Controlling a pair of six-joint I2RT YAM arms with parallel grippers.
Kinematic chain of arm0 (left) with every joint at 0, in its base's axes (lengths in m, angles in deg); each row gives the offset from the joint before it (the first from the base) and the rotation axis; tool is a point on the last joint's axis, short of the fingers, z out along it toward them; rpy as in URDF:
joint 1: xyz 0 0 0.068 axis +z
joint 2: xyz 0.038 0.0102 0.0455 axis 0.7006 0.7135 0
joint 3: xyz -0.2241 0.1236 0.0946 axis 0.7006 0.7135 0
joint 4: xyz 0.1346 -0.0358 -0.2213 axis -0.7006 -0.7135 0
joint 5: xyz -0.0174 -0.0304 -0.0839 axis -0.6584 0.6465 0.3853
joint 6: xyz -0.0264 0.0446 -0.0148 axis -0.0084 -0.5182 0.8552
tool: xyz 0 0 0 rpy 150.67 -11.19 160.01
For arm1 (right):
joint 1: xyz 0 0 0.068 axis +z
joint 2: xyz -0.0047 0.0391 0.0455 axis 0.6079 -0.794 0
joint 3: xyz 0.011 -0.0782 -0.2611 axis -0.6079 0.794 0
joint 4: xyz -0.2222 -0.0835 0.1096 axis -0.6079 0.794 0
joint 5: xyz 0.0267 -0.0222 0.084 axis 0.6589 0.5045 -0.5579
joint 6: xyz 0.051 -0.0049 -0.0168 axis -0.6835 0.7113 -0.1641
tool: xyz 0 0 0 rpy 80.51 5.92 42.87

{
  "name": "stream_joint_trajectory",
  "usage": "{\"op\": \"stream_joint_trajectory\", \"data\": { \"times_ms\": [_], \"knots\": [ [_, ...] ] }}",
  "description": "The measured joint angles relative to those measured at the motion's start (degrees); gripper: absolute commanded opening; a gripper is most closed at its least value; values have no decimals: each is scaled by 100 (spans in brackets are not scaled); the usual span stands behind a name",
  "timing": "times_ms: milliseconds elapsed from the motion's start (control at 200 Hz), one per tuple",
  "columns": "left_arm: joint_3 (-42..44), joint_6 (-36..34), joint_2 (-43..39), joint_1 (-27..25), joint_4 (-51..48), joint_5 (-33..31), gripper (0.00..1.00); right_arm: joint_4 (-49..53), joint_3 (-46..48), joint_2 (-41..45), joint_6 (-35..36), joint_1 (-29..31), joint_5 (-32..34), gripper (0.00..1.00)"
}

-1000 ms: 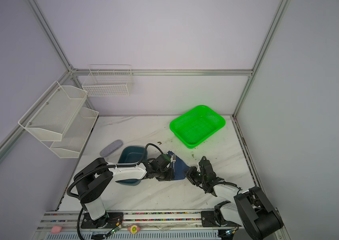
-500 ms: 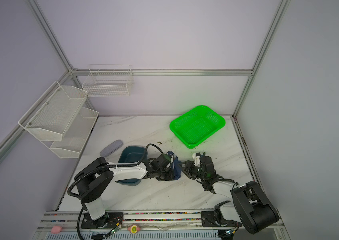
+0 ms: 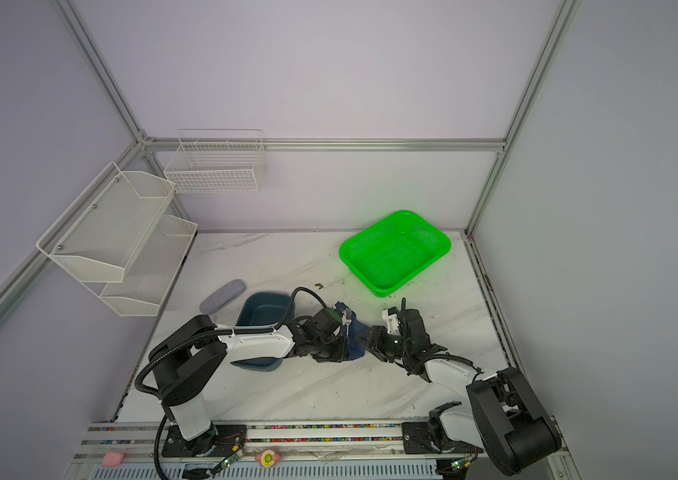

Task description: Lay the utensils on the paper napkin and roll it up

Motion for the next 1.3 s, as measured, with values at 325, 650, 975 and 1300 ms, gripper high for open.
{"op": "stream_joint_trajectory", "data": {
  "times_ms": [325, 650, 975, 1300],
  "knots": [
    [0, 7, -2, 0, 2, -4, 12, 35, 136, -157, 26, -4, -328, 58],
    [0, 20, -24, 0, 11, 2, 12, 664, -20, -162, 293, -4, -179, 58],
    [0, 9, -24, 2, -4, -2, 11, 7, 210, -208, -116, -4, 273, 58],
    [0, 13, -35, 13, -7, -68, 11, -372, -260, -337, 101, -59, 444, 56]
  ]
}}
